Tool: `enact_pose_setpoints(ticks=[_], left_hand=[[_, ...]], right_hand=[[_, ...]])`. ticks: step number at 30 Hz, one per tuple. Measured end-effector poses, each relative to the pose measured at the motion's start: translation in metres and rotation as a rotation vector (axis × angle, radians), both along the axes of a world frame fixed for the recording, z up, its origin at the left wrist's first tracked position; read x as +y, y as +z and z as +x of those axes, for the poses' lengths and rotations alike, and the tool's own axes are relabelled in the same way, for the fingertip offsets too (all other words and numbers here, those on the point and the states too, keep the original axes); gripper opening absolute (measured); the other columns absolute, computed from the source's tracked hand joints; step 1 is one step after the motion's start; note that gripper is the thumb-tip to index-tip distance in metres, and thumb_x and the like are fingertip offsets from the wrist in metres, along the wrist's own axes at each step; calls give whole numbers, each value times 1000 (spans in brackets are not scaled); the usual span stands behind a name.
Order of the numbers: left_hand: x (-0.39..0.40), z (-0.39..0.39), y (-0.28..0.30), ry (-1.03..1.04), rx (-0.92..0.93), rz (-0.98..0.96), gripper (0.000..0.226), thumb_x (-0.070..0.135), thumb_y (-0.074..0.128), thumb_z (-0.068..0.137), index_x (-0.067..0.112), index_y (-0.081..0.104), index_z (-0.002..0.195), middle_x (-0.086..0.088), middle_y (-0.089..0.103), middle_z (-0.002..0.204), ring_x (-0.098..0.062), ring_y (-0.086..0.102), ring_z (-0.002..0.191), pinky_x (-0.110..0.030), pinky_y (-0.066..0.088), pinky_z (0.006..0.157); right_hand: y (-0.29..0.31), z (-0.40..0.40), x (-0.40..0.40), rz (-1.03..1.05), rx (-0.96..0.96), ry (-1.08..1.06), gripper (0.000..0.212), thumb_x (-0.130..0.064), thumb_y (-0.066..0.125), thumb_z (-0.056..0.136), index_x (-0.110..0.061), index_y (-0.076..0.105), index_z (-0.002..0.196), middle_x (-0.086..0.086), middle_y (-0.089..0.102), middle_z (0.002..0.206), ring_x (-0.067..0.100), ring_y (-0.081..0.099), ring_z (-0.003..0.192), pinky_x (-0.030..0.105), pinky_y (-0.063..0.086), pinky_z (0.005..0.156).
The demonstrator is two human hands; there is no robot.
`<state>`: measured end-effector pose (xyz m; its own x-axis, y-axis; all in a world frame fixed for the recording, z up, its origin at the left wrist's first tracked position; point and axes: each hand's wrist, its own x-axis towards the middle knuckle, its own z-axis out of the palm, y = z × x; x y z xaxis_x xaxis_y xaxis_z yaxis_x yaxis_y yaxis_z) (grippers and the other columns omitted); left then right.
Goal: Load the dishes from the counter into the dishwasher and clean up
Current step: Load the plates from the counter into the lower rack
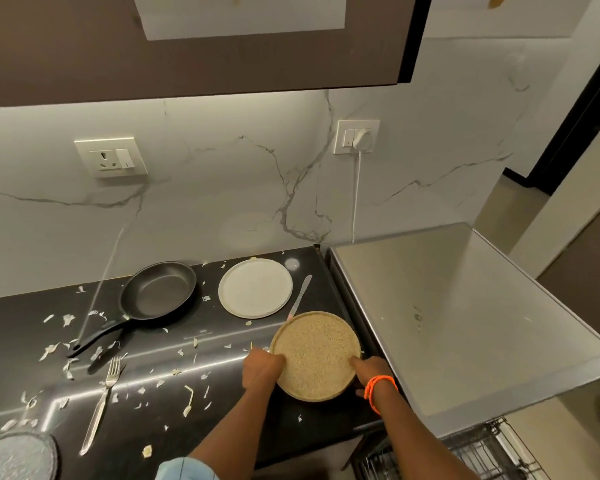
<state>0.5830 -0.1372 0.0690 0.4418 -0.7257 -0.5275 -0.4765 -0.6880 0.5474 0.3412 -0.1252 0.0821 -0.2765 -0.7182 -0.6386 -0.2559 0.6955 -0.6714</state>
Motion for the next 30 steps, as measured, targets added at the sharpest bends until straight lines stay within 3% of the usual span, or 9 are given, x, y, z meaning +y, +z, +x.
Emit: enact_pose_setpoints(ticks=[3,7,10,12,15,18,22,25,30], left_hand=[[-1,-4,1,4,41,-8,54,39,76,78,5,60,117,-11,66,108,-28,67,96,-40,60,78],[3,-8,2,19,72,-19,55,38,69,83,3,59,125,-12,66,112,-29,65,97,-37,57,76],[5,-11,3,89,163,-68,61,39,64,86,1,54,133,-12,65,112,-29,64,93,-37,57,75],[8,-16,8,158,230,-86,60,41,61,90,1,53,135,-13,64,114,-30,63,93,-41,61,78],[5,-20,21,205,242,-113,51,39,51,101,-1,57,132,-19,62,125,-35,62,105,-41,56,85],[5,-22,32,231,272,-235,44,37,47,104,2,66,121,-17,67,113,-33,63,101,-41,53,84],[9,-23,38,181,301,-365,37,38,49,103,10,72,101,-8,68,90,-24,62,84,-35,48,68],[8,-29,46,38,342,-407,32,41,55,101,16,73,95,-4,70,87,-21,64,83,-35,51,70],[10,-59,49,-149,436,-359,50,54,62,95,7,73,83,-3,64,77,-18,59,74,-32,46,65]], right_hand=[[8,2,-2,-56,-150,-52,36,-43,71,88,-8,67,94,12,68,100,30,66,90,47,62,74],[16,9,-3,-172,-241,-50,33,-37,72,89,-4,70,90,14,72,97,28,69,89,37,60,65],[20,13,-4,-271,-298,-99,34,-33,75,87,-1,65,78,25,71,95,33,70,87,53,61,75],[20,13,-2,-309,-327,-113,38,-33,76,86,3,67,80,26,71,95,32,69,85,53,59,79],[28,13,6,-329,-421,-157,26,-28,77,86,-3,71,91,18,74,99,32,70,94,48,61,81],[32,11,16,-333,-505,-193,26,-22,79,84,-7,70,103,14,72,105,33,68,100,51,61,79],[30,4,30,-362,-464,-259,34,-25,82,81,-10,68,108,12,71,107,33,67,100,51,61,76],[32,-11,37,-420,-348,-349,31,-34,82,79,-10,71,95,13,73,100,34,69,96,53,60,82],[34,-49,65,-434,-259,-452,18,-28,76,87,-11,74,90,10,73,95,32,67,93,44,57,81]])
